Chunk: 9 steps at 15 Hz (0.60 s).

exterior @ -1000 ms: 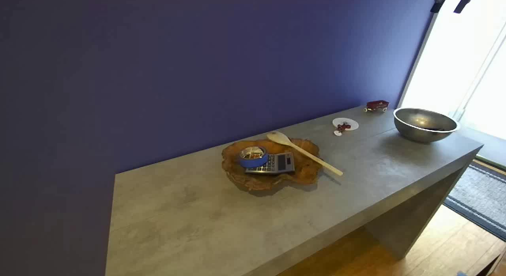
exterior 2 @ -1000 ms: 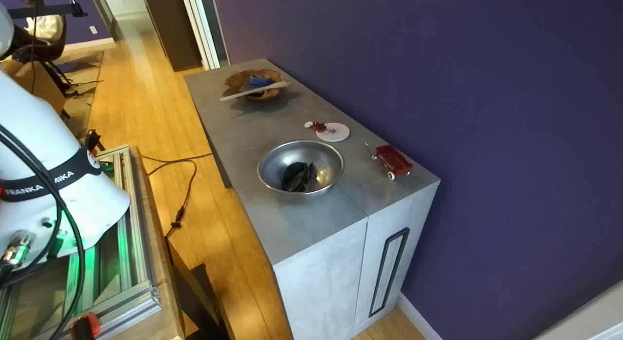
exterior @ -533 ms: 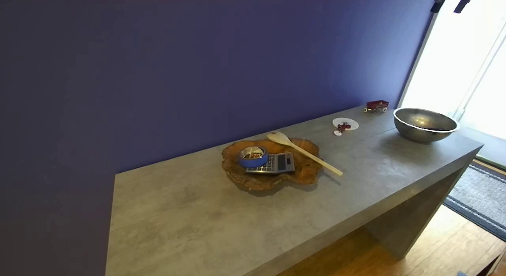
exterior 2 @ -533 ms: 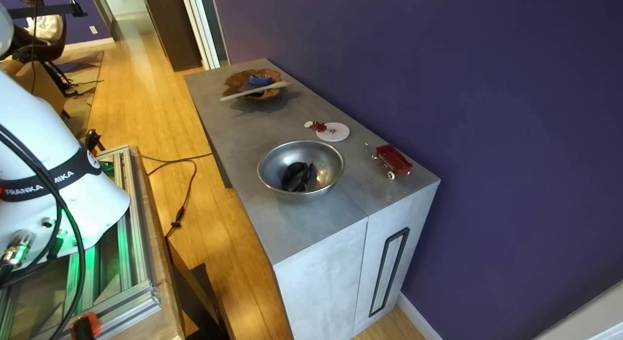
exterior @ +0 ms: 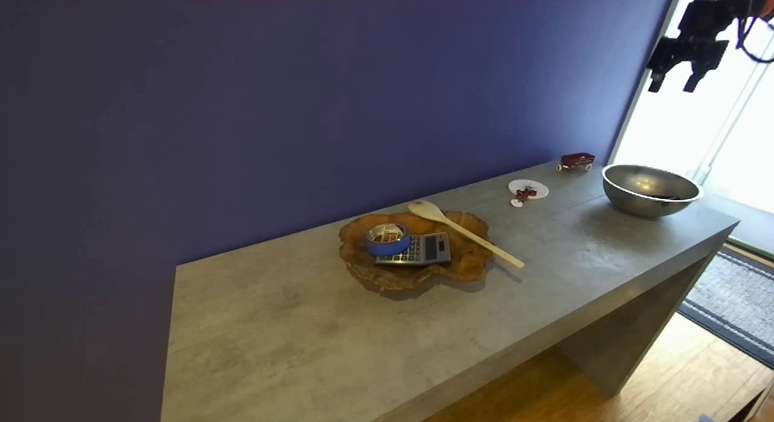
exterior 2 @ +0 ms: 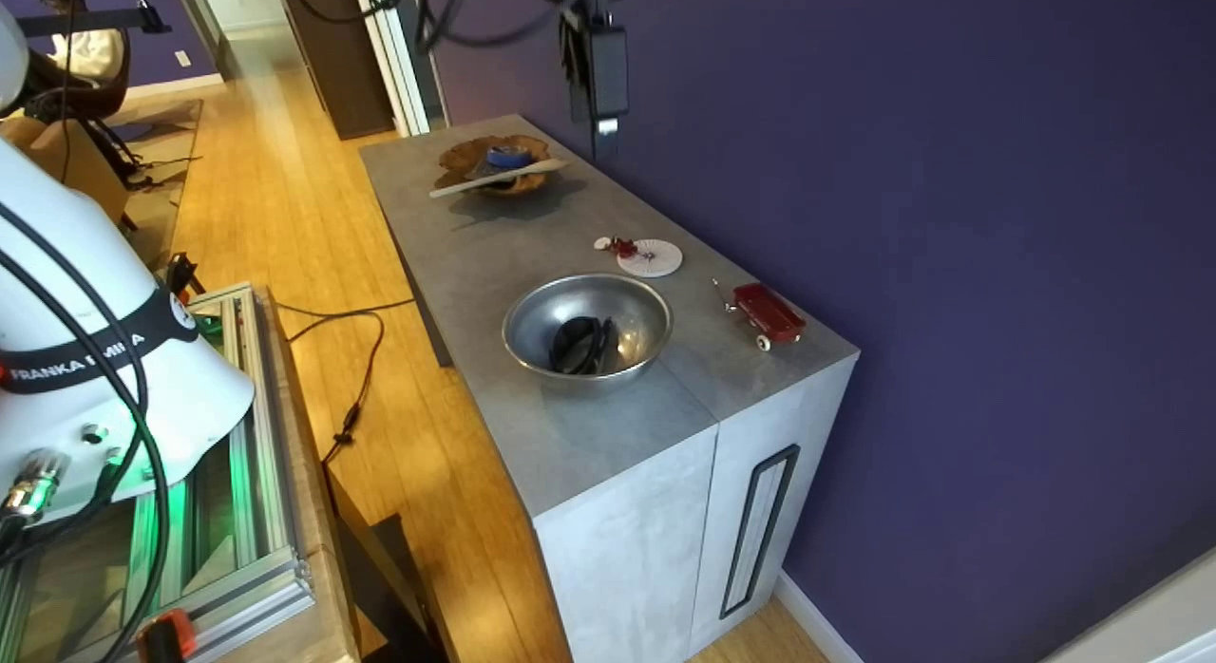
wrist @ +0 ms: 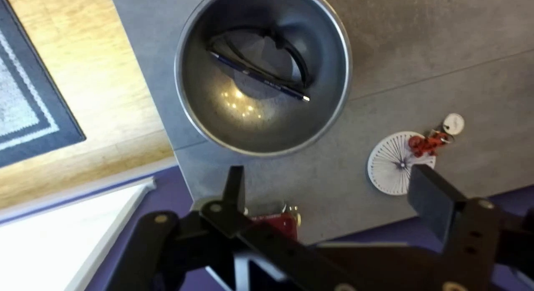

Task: Remove the sunglasses from the metallic bowl and place them into the wooden bowl

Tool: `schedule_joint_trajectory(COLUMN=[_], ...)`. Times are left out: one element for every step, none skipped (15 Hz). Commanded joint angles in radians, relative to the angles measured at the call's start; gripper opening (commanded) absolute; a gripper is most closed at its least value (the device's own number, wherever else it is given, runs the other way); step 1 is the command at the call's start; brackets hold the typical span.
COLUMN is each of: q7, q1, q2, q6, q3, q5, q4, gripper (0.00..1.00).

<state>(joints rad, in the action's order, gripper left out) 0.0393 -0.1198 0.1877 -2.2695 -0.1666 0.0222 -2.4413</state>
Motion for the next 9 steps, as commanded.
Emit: schedule_joint_trajectory(q7=[-0.181,-0.276,-0.333,-0.388,-0.283,-0.305,-0.303,-0.301,-0.299], q1=[0.011,0.003,-0.014,-0.041,-0.029,-0.04,-0.043,-0.042,-0.04], q2=[-0.212,-0.283,-0.363,-0.423,-0.292,-0.341,-0.358,-0.356,-0.345], q6=[-0.146,-0.129,-0.114,-0.074,-0.116,-0.121,-0.125,-0.125,-0.124], q3=[-0.03,-0.033,-0.022,-0.011,0.0,0.005,0.008,0.01,0.011], q5=[0.186,0.272,0.341,0.394,0.293,0.305,0.303,0.303,0.304], q4=[-0.015,0.005,0.047,0.09,-0.009,0.009,0.014,0.015,0.013], gripper=[1.0,1.0,1.0,1.0,1.0,1.0,1.0,1.0,1.0])
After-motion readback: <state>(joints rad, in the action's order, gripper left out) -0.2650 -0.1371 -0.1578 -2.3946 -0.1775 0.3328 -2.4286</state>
